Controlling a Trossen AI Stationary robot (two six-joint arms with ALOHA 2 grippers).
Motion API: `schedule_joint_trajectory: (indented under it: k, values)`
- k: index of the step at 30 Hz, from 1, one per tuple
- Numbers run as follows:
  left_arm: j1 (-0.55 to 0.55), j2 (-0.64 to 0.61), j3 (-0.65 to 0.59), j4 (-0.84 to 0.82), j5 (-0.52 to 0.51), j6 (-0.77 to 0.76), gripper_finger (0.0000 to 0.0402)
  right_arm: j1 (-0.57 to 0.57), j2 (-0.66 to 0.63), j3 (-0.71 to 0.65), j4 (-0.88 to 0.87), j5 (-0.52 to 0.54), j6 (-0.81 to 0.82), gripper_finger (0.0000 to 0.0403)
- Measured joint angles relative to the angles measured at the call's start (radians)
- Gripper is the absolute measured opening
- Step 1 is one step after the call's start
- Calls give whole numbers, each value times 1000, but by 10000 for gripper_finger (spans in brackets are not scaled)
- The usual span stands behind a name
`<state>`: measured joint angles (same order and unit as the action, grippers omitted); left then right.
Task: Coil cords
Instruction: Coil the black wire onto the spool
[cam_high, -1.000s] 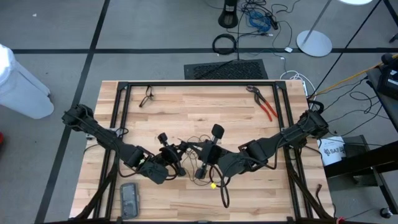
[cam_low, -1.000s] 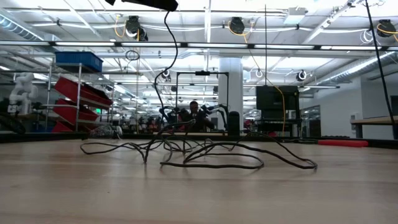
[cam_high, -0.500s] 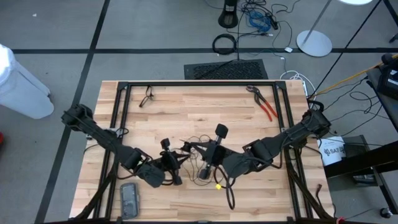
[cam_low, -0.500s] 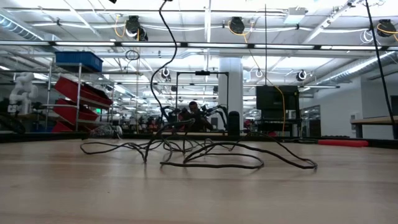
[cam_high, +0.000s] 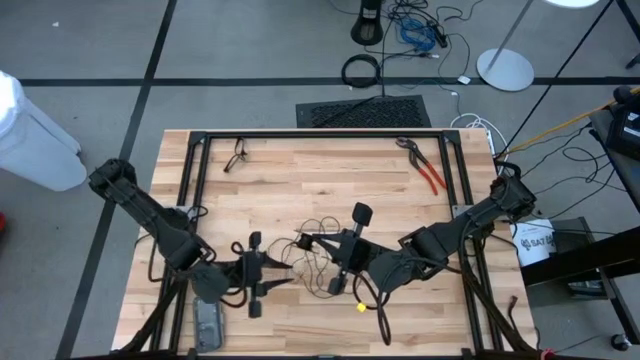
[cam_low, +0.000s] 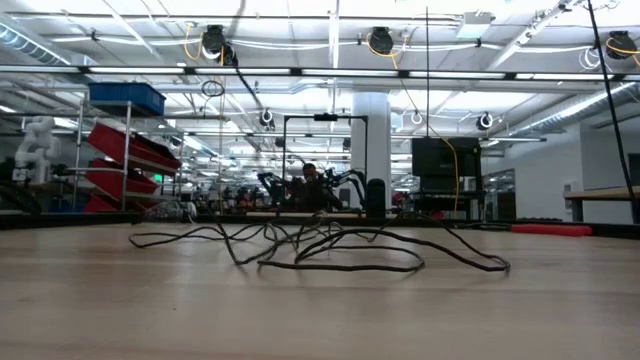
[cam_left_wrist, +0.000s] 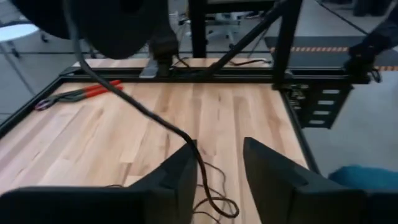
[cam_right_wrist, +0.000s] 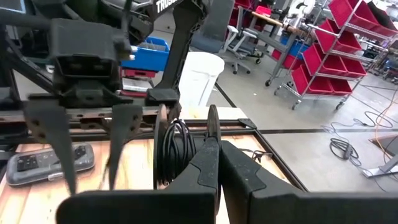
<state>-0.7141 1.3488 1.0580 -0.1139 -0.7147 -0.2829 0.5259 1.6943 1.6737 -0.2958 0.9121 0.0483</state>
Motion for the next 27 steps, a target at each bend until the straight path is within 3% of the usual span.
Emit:
schedule_joint_trajectory:
  k: [7,16,27]
  values:
    - [-45,-13,0,-75,21,-1,170,0,0,0,-2,-1,0,0]
    - [-74,-35,0,-282,93,-128,174,0,0,0,-3,-1,-8,0]
    - [-91,-139,0,-298,115,-211,174,0,0,0,-6,-1,-8,0]
